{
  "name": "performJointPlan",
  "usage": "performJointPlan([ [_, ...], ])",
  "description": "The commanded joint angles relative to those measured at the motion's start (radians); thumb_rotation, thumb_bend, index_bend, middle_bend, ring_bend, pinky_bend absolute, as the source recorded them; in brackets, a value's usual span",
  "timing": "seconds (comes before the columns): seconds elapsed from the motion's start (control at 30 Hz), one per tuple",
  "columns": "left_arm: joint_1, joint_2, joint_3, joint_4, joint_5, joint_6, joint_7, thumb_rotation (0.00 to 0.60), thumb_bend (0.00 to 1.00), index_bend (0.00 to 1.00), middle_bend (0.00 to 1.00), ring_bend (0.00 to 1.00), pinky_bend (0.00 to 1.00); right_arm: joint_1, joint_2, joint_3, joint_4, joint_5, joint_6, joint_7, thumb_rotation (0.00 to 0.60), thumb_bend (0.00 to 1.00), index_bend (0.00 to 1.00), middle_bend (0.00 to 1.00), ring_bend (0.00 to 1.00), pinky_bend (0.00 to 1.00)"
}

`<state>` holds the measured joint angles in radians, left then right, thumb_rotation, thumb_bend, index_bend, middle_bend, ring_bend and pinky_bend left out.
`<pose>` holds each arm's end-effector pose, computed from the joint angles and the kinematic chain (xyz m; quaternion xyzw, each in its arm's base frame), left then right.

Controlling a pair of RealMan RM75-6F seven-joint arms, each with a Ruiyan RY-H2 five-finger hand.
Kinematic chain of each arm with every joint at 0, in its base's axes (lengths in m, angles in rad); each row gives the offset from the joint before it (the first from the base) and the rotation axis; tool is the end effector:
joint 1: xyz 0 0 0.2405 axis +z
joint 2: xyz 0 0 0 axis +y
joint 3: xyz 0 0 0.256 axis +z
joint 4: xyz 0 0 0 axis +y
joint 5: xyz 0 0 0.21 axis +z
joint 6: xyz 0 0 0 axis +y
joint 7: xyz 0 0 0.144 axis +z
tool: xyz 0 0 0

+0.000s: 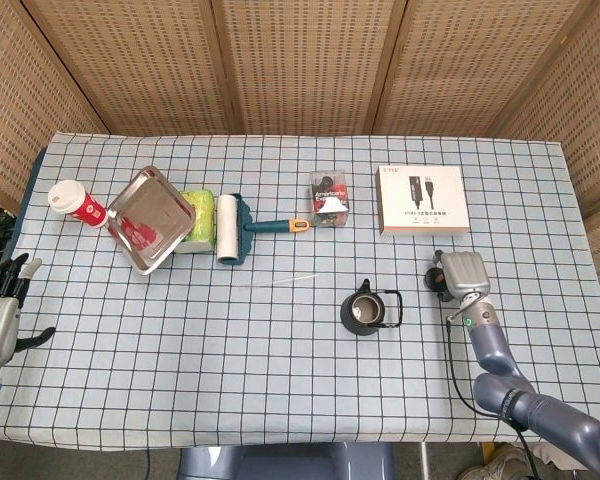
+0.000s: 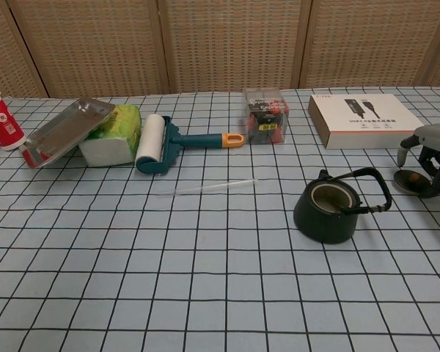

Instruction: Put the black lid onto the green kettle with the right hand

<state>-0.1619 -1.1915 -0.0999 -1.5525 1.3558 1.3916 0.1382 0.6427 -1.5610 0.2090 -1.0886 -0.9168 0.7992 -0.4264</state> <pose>-0.3208 0.2157 0.1436 -0.5946 -0.3781 -0.3399 0.6228 -0.2878 -0.3793 0.0214 0.6855 -0.4133 0.2046 0.5634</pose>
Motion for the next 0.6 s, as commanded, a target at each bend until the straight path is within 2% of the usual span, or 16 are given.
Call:
performJointPlan([
  [0.03,-0.001,0.001,0.000,-0.001,0.000,0.000,0.001,0.600,0.02,0.00,0.00,0.00,0.00,0.002,-0.005,-0.003,0.006,0.003,-0.002,0.003,0.600,0.34,0.38,0.81,0.81,0.52],
  [0.23,-0.002,0.001,0.001,-0.002,-0.005,-0.006,0.004,0.600,0.02,0.00,0.00,0.00,0.00,0.004,-0.014,-0.009,0.021,0.006,-0.006,0.008,0.600,0.37,0.39,0.81,0.81,0.53],
  [0.6,-0.002,0.004,0.004,-0.008,-0.002,-0.003,0.007,0.600,0.02,0.00,0.00,0.00,0.00,0.009,-0.030,-0.019,0.049,-0.026,0.002,0.040,0.600,0.45,0.52,0.82,0.81,0.54],
])
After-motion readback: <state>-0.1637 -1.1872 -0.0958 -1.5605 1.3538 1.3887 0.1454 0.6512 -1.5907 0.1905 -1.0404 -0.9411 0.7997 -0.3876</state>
